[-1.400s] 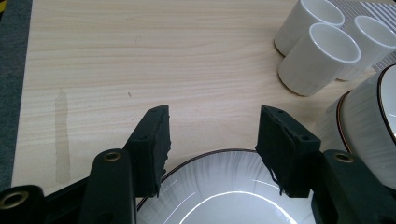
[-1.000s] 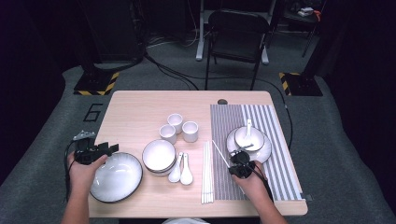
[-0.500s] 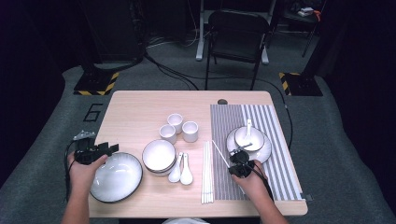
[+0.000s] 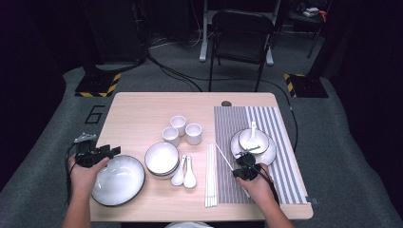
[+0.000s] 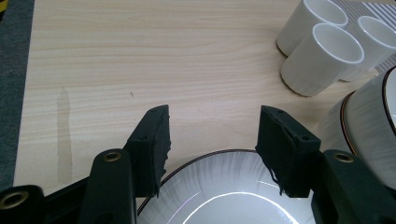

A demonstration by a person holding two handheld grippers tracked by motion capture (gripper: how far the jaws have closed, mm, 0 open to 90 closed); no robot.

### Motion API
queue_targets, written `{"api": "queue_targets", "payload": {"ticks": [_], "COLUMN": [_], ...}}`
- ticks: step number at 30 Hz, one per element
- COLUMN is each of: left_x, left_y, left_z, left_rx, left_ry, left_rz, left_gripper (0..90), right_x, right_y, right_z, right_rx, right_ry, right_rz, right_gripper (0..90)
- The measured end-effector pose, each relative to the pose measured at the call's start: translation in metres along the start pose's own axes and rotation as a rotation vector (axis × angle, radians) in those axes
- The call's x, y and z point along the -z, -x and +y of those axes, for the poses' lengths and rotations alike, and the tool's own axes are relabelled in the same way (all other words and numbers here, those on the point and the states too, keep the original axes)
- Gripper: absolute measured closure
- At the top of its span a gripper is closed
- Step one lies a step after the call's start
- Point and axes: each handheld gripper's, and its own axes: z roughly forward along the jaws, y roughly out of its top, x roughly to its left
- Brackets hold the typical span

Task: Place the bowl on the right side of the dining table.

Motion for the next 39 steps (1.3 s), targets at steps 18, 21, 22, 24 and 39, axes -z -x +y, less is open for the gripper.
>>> {"api": "queue_targets", "payload": {"ticks": [18,21,22,24,39], "left_x": [0.0,0.0,0.0,0.0,-0.001], "left_y": [-0.002,-0.002,-0.002,-0.001,0.0], "left_z": [0.0,0.0,0.0,0.0,-0.001], "left_rx": [-0.001,0.0,-0.002,-0.005,0.001], "left_ry": [0.006,0.004,0.007,0.01,0.005], "left_rz": [-0.001,0.0,-0.002,-0.002,0.005], "left_gripper": [44.4,44.4,44.4,44.4,44.4], "right_x": [0.018,0.021,0.022,0.025,0.046], "right_y": [0.002,0.003,0.003,0.003,0.013], "right_z": [0.001,0.002,0.002,0.003,0.012], "right_rx": [0.002,0.005,0.005,0.0,-0.018], "right_ry": [0.065,0.073,0.075,0.083,0.112], "right_rz": [0.01,0.013,0.015,0.018,0.04], "right_gripper": [85.3,85.3,85.3,85.2,85.3]}}
